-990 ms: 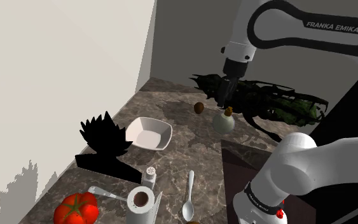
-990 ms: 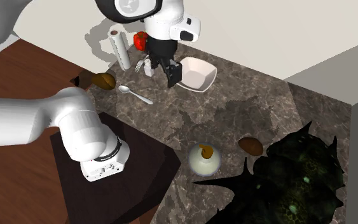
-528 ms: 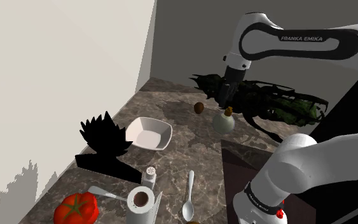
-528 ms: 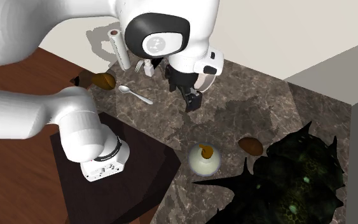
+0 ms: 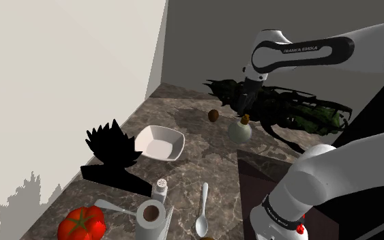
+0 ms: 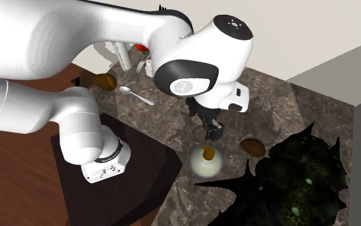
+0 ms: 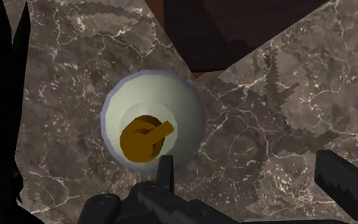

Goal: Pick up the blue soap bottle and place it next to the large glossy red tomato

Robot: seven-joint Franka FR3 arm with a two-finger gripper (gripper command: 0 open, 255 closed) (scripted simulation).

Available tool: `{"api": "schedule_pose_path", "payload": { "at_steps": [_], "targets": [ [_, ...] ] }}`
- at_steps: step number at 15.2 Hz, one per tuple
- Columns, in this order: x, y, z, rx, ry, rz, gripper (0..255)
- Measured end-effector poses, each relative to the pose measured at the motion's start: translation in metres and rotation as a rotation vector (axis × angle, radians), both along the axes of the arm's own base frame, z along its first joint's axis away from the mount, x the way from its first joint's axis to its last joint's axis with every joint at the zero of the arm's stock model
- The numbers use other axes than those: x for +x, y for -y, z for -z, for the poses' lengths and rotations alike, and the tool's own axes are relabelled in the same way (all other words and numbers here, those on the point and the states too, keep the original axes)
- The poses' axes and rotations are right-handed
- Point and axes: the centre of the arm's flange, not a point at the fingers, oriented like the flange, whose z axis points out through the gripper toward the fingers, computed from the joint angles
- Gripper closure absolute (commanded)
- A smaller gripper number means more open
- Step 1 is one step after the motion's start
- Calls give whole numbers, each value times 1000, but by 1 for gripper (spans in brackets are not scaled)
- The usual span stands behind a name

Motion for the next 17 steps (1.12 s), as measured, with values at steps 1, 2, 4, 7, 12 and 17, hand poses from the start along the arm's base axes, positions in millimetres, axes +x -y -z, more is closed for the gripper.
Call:
{"api": "schedule_pose_path", "payload": {
  "at_steps": [1, 2, 4, 7, 12, 17],
  "targets": [
    [0, 15, 7, -3, 0, 8, 0],
    [1, 25, 11, -7, 0, 16, 0],
    [3, 48, 24, -13, 0, 32, 0],
    [5, 67, 41, -20, 0, 45, 0],
    [4, 72, 65, -21, 1, 47, 0],
    [3, 72, 75, -21, 1, 47, 0]
  ]
}}
